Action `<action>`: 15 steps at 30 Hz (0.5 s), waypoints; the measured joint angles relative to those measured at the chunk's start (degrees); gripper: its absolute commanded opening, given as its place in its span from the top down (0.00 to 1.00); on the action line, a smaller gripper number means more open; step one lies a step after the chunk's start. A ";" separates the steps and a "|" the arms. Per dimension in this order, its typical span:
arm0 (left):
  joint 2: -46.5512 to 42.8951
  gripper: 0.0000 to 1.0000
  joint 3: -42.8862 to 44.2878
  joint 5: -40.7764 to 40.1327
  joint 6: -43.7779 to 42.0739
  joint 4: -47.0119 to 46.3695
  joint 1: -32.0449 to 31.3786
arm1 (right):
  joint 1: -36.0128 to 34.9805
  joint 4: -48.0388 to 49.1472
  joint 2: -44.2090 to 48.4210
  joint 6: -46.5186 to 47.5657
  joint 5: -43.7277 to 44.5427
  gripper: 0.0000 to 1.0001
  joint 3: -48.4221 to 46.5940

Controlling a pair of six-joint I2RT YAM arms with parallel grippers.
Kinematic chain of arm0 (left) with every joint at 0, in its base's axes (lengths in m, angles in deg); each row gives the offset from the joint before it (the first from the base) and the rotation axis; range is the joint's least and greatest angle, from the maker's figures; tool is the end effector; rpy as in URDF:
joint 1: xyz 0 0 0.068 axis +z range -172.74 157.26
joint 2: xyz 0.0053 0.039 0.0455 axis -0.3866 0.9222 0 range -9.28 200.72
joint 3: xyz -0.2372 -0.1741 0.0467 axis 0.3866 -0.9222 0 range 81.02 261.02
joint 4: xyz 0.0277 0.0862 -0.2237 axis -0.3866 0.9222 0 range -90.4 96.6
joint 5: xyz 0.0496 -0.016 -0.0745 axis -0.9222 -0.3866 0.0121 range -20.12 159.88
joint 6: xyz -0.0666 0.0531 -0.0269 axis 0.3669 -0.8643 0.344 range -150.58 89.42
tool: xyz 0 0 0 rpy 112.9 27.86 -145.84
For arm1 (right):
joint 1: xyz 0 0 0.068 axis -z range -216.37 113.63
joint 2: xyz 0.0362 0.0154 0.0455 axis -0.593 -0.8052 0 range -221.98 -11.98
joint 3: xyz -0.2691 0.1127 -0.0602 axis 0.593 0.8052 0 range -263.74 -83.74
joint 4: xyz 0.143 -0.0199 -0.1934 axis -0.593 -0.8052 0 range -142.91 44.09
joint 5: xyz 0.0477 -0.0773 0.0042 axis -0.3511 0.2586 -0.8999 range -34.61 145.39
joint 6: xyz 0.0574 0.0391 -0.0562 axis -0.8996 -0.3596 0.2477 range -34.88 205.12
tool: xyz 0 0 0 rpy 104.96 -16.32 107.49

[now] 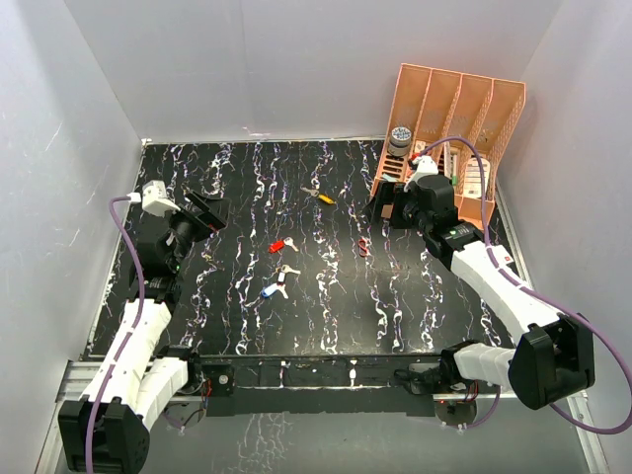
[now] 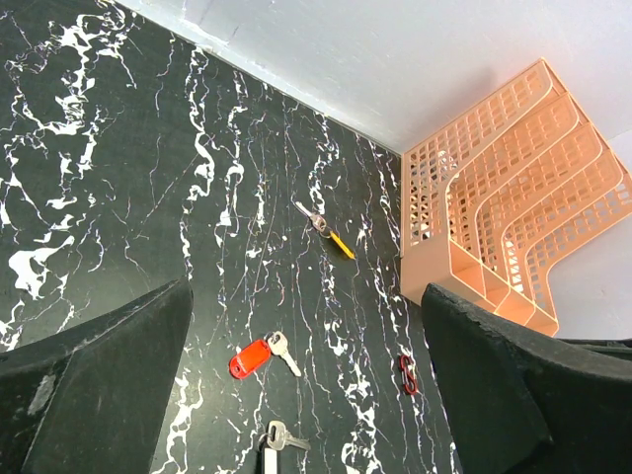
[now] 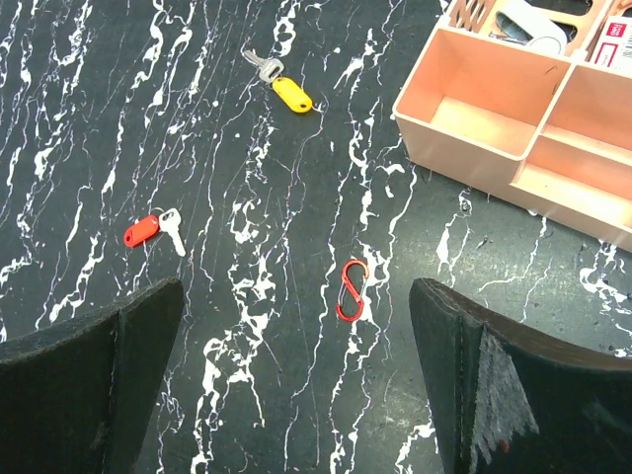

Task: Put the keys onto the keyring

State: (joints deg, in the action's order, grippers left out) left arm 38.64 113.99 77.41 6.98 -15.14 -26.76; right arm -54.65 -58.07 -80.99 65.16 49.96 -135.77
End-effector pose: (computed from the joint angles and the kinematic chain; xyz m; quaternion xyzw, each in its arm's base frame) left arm 0.2087 -0.0252 0.3283 -0.1596 0.6901 -0.2935 0.6420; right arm 0.2647 0.0952 0.3016 -0.0114 0.8615 0.2043 0.4646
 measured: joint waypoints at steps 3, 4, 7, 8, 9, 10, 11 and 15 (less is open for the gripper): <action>0.26 0.01 0.00 0.15 0.00 0.00 0.00 | 0.00 -0.07 0.00 0.00 0.39 0.02 0.00; 0.42 0.01 0.00 0.26 0.15 0.02 0.00 | 0.00 -0.09 0.00 0.00 0.57 0.02 0.00; 0.61 0.01 0.00 0.98 0.57 0.04 0.00 | 0.00 -0.11 0.02 0.00 0.96 0.02 -0.04; 0.63 0.01 0.00 1.22 0.57 0.04 0.00 | 0.00 -0.11 0.02 0.00 1.05 0.02 -0.04; 0.72 0.01 0.00 1.49 0.55 0.04 0.00 | 0.00 -0.13 0.02 0.00 1.11 0.02 -0.04; 0.85 0.01 0.00 1.66 0.46 0.04 0.00 | 0.00 -0.13 0.02 0.00 1.20 0.02 -0.04; 1.14 0.01 0.02 1.90 0.35 0.15 0.00 | 0.00 -0.15 0.02 0.02 1.27 0.02 -0.04; 2.27 0.01 0.04 2.16 -0.26 1.38 0.00 | -0.02 -0.61 0.00 0.17 1.49 0.02 -0.09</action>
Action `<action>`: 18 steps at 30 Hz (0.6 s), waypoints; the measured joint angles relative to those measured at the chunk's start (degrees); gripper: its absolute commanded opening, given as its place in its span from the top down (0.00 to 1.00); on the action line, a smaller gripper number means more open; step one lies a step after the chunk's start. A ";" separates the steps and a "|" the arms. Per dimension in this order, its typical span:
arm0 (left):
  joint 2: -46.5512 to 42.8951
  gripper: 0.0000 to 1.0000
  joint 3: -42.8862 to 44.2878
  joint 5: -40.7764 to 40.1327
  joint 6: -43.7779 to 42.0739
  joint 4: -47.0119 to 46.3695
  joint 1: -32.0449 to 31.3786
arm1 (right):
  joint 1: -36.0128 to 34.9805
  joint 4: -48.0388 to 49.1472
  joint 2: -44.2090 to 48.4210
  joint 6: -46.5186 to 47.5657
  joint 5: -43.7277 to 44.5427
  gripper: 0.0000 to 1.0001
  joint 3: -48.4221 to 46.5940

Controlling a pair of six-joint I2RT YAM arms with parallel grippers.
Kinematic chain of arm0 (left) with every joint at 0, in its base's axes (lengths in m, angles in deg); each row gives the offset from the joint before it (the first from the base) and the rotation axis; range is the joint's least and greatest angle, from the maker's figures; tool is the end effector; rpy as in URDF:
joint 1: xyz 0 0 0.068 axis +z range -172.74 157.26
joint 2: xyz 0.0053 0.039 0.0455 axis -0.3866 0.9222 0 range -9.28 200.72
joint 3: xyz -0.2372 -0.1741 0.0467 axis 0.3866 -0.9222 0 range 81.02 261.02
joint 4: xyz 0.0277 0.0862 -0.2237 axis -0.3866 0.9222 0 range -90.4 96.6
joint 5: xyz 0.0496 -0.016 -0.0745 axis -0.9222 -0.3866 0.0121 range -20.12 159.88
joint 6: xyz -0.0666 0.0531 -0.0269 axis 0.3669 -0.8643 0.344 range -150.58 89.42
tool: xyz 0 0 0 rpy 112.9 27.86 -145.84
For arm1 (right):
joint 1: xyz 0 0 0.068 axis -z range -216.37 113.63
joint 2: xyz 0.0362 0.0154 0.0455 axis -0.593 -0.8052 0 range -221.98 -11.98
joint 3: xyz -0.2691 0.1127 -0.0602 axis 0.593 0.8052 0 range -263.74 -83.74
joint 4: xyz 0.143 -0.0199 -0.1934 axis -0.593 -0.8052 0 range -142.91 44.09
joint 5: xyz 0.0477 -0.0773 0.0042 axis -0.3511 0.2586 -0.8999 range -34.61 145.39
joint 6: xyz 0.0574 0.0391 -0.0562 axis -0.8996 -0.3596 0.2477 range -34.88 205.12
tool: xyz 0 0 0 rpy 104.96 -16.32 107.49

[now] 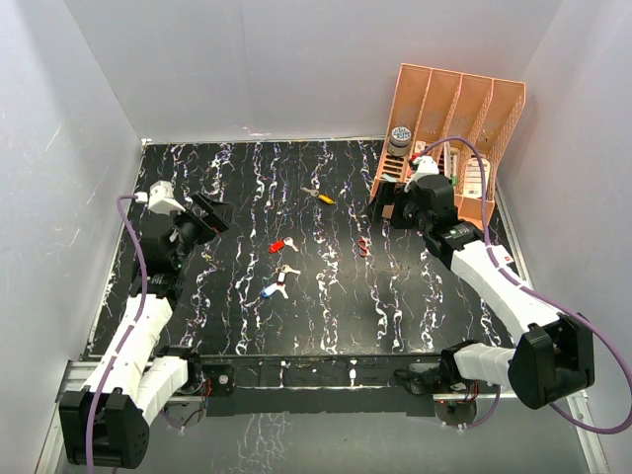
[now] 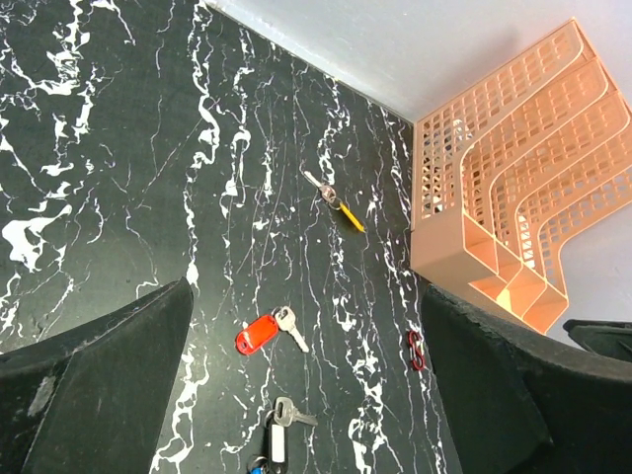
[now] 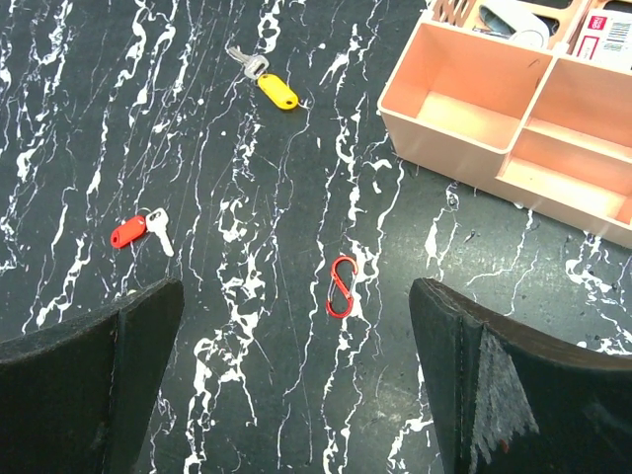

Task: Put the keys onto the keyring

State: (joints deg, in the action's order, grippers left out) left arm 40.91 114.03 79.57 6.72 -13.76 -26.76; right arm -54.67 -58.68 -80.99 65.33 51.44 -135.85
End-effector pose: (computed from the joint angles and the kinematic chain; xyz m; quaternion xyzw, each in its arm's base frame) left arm 0.2162 -0.0287 0.3173 -0.1531 0.7136 -0.2979 0.6152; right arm 0.2648 0.0932 0.3006 -0.0061 0.8642 0.1920 0.4650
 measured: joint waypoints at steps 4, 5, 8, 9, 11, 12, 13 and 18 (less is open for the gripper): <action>0.20 0.01 0.00 0.00 -0.24 0.90 0.00 | -0.52 -1.57 -1.79 0.26 1.07 0.02 -1.64; 0.20 0.01 0.02 0.02 -0.24 0.98 0.00 | -0.74 -2.05 -2.71 0.37 1.40 0.02 -2.23; 0.20 0.01 0.13 0.02 -0.26 1.29 0.00 | -1.75 -3.41 -5.81 0.55 2.38 0.02 -3.54; 0.20 0.01 0.20 0.02 -0.26 1.44 0.00 | -2.19 -3.87 -7.04 0.61 2.67 0.02 -3.96; 0.20 0.01 0.28 0.02 -0.26 1.46 0.00 | -3.19 -5.05 -10.05 0.66 3.50 0.04 -4.87; 0.20 0.01 0.33 0.02 -0.26 1.53 0.00 | -3.74 -5.55 -11.63 0.66 4.04 0.06 -5.27; 0.20 0.01 0.37 0.02 -0.28 1.62 0.00 | -4.22 -6.14 -13.22 0.63 4.48 0.08 -5.49; 0.13 0.01 0.42 0.00 -0.48 1.75 0.00 | -6.05 -8.09 -18.43 0.11 5.90 0.15 -5.55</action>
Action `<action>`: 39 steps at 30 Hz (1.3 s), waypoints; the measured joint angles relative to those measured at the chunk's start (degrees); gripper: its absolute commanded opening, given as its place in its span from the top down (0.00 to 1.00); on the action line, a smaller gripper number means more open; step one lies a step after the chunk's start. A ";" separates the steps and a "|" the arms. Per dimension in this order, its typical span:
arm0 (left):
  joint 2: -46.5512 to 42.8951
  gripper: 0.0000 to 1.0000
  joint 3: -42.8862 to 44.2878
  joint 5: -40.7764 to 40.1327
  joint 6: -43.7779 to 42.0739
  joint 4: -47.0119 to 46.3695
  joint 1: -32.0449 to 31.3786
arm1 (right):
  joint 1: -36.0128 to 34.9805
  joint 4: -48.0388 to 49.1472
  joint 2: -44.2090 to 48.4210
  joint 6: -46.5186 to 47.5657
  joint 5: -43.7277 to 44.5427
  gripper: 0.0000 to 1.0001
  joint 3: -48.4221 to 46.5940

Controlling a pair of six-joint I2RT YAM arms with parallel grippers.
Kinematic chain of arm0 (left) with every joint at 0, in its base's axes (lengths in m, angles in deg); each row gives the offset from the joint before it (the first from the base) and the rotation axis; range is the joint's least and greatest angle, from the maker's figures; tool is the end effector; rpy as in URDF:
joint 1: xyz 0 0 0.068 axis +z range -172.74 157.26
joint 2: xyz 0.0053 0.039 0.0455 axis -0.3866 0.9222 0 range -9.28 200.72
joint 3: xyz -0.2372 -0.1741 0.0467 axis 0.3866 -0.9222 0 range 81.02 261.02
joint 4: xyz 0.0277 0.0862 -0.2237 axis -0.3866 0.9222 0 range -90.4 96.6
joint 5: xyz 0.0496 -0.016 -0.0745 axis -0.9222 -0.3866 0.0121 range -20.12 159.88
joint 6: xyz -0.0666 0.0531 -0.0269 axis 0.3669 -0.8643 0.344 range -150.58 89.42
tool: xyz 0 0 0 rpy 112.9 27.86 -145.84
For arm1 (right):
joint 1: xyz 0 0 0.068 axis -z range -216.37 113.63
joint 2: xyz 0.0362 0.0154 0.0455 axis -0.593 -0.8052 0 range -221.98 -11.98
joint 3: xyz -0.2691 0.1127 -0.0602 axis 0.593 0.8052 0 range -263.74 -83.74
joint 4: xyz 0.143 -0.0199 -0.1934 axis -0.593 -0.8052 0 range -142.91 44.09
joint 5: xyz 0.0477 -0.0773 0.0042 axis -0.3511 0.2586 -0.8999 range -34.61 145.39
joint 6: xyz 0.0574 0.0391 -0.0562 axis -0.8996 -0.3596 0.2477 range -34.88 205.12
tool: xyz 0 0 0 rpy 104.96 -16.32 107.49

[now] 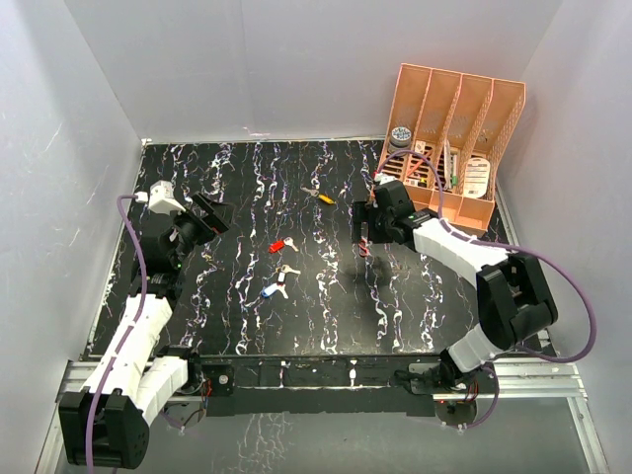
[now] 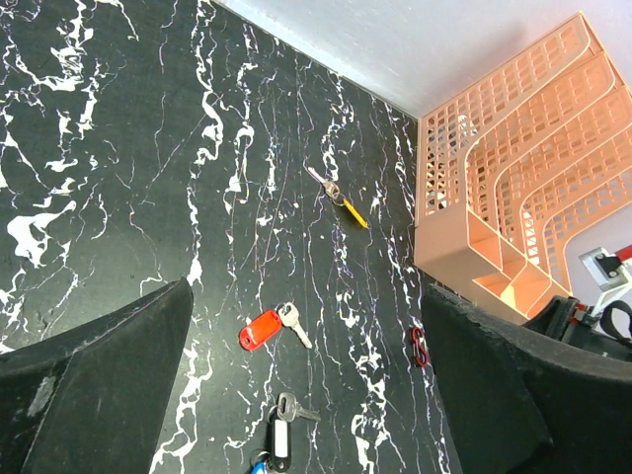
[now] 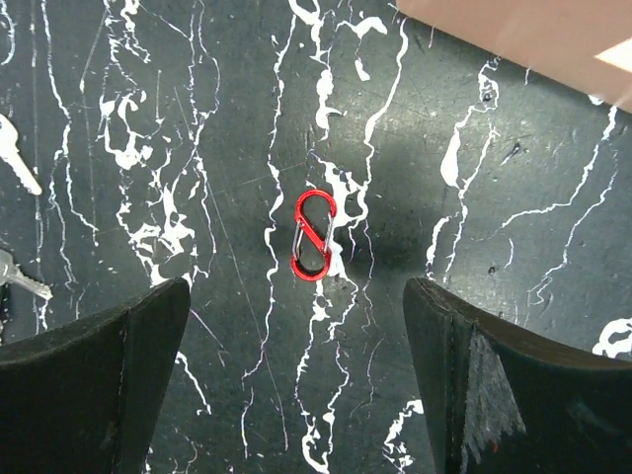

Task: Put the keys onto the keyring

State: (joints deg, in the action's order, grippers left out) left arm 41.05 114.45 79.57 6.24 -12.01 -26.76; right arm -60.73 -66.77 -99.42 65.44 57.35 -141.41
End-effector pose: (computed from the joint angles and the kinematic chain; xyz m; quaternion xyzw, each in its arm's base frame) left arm 0.2164 -0.0287 0.3149 -0.1533 0.7224 -0.2928 0.6074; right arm 0.3001 0.1327 0.2255 -0.0327 0.9409 0.1113 0.3183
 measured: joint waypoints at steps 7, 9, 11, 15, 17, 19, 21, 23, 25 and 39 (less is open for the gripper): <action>-0.07 0.01 0.20 -0.02 -0.37 0.15 0.00 | -1.68 0.02 -4.59 -1.46 2.03 0.25 -0.11; -0.07 0.01 0.35 -0.02 -0.44 0.20 0.00 | -2.27 0.09 -6.58 -1.86 2.84 0.28 -0.33; -0.07 0.01 0.48 -0.04 -0.63 0.28 0.00 | -2.73 0.00 -8.24 -2.27 3.56 0.29 -0.42; -0.07 0.01 0.52 -0.07 -0.87 0.61 0.00 | -3.61 0.09 -11.06 -3.17 5.11 0.31 -0.94; -0.07 0.01 0.55 -0.13 -1.01 0.79 0.00 | -3.91 0.11 -11.45 -3.43 5.75 0.32 -0.96; -0.07 0.01 0.57 -0.24 -1.11 1.07 0.00 | -4.13 0.42 -11.65 -3.85 6.10 0.33 -1.18; -0.07 0.01 0.57 -0.26 -1.25 1.22 0.00 | -4.15 0.59 -11.80 -4.07 6.14 0.34 -1.40; -0.07 0.01 0.57 -0.31 -1.29 1.29 0.00 | -4.15 1.18 -12.28 -4.39 6.12 0.34 -1.73; -0.07 0.01 0.57 -0.44 -1.33 1.44 0.00 | -4.24 1.90 -13.33 -4.68 5.97 0.34 -2.21; -0.11 0.01 0.70 -1.44 -2.29 2.58 0.00 | -7.72 4.44 -17.66 -7.08 3.87 0.34 -6.97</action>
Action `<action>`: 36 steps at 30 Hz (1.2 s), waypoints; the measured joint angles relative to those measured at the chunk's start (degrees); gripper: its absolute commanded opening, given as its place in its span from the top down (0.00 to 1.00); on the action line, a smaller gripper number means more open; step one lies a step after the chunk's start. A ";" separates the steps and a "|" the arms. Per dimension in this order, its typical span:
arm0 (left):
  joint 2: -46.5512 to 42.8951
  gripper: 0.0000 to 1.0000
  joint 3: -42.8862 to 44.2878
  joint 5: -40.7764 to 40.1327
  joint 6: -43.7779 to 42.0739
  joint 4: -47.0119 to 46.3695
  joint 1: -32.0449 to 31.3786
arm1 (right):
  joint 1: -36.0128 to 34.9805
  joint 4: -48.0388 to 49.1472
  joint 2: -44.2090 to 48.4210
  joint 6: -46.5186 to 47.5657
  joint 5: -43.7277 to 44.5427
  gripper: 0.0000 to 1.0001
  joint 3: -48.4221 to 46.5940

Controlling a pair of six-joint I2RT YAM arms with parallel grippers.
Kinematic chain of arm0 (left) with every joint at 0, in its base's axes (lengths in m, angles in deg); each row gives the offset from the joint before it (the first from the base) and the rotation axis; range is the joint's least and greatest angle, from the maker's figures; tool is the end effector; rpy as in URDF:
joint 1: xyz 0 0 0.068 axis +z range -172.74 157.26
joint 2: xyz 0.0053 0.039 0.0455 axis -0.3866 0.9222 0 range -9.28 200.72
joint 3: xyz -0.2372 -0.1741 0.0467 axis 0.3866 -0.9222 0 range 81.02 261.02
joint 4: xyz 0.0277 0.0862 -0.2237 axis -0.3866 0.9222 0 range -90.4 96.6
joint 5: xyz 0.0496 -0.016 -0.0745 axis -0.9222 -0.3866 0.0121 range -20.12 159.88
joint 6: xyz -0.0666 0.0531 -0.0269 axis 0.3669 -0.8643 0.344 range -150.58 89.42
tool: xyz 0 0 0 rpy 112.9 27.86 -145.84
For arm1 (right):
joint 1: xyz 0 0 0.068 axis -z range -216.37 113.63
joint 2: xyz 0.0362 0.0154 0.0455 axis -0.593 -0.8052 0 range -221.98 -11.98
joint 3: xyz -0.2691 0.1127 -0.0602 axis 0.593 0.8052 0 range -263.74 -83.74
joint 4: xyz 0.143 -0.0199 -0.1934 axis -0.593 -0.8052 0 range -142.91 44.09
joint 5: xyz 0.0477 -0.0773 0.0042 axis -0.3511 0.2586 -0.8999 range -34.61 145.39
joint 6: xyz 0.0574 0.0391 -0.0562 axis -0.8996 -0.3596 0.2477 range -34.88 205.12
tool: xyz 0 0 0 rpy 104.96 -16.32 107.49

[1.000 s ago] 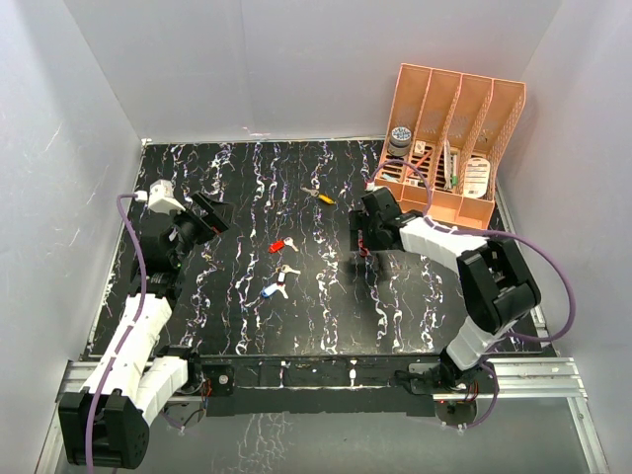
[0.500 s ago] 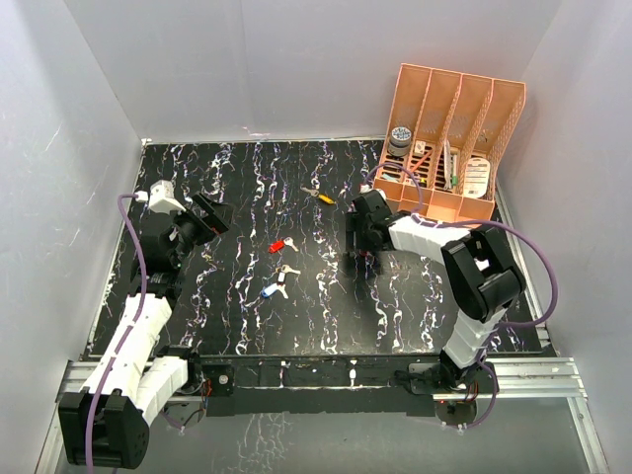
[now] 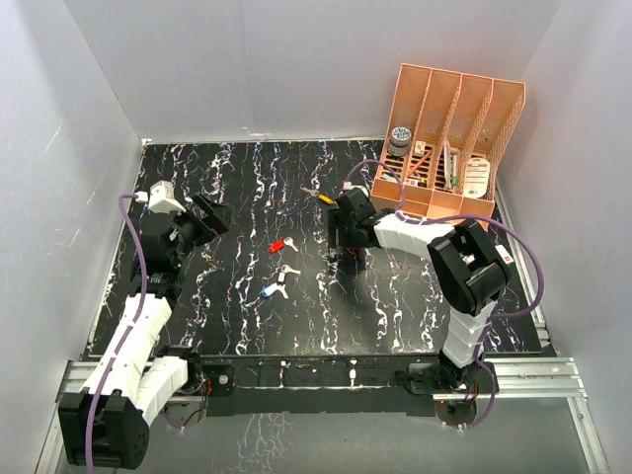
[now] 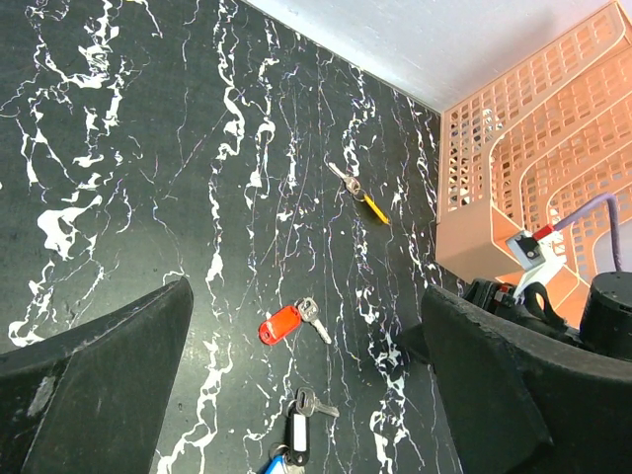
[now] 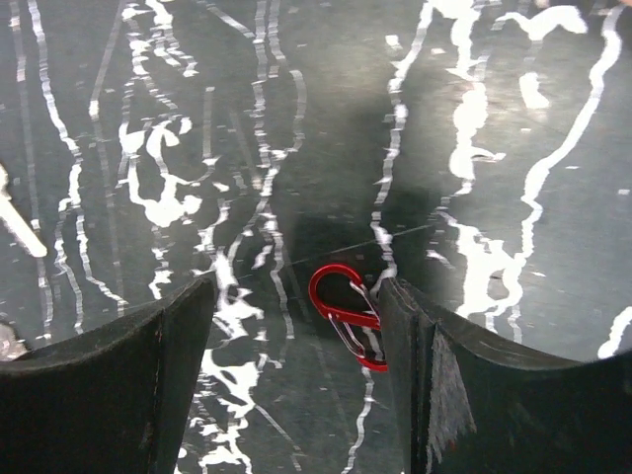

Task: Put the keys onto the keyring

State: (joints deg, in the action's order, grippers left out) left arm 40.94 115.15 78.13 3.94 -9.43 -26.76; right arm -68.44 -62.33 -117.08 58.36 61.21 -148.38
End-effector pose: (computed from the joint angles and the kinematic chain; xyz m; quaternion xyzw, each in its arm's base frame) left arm 0.2160 -0.0267 0.3131 -0.1506 0.7335 -0.2689 0.6058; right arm 0.3333 0.1991 0.1657 -0.0299 0.9569 0.0974 0.2719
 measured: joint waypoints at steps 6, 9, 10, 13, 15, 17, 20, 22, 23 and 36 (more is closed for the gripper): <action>-0.04 0.01 0.07 -0.17 -0.09 0.17 0.00 | -3.48 -0.11 -1.46 -1.46 -1.22 0.34 -2.29; -0.04 0.01 0.07 -0.17 -0.13 0.17 0.00 | -5.01 -0.13 -2.21 -1.88 -1.68 0.34 -4.02; -0.04 0.01 0.07 -0.15 -0.15 0.17 0.00 | -5.33 -0.11 -2.32 -1.92 -1.66 0.34 -4.44; -0.04 0.01 0.07 -0.13 -0.24 0.15 0.00 | -6.16 -0.04 -2.32 -2.08 -1.31 0.33 -5.25; -0.04 0.01 0.07 -0.11 -0.24 0.13 0.00 | -6.23 -0.11 -2.32 -2.10 -0.81 0.33 -5.27; -0.04 0.01 0.07 -0.07 -0.24 0.09 0.00 | -6.16 -0.17 -2.29 -2.10 -0.15 0.33 -5.27; 0.17 0.01 0.07 0.39 -0.20 -0.15 0.00 | -6.16 -0.72 -2.08 -2.10 0.70 0.31 -5.27; 0.68 0.01 0.07 1.44 -0.17 -0.85 0.00 | -6.16 -1.36 -1.55 -2.08 1.40 0.31 -5.25; 1.11 0.02 0.07 2.08 -0.17 -1.29 0.00 | -6.16 -1.60 -1.16 -2.05 1.84 0.31 -5.25; 5.09 0.07 0.15 8.96 -0.68 -3.23 -0.04 | -5.57 -2.21 2.89 -1.81 4.81 0.30 -4.46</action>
State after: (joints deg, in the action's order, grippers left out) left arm 46.03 115.30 87.09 3.26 -12.67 -26.80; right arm -74.02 -64.54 -114.19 56.55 66.02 -152.84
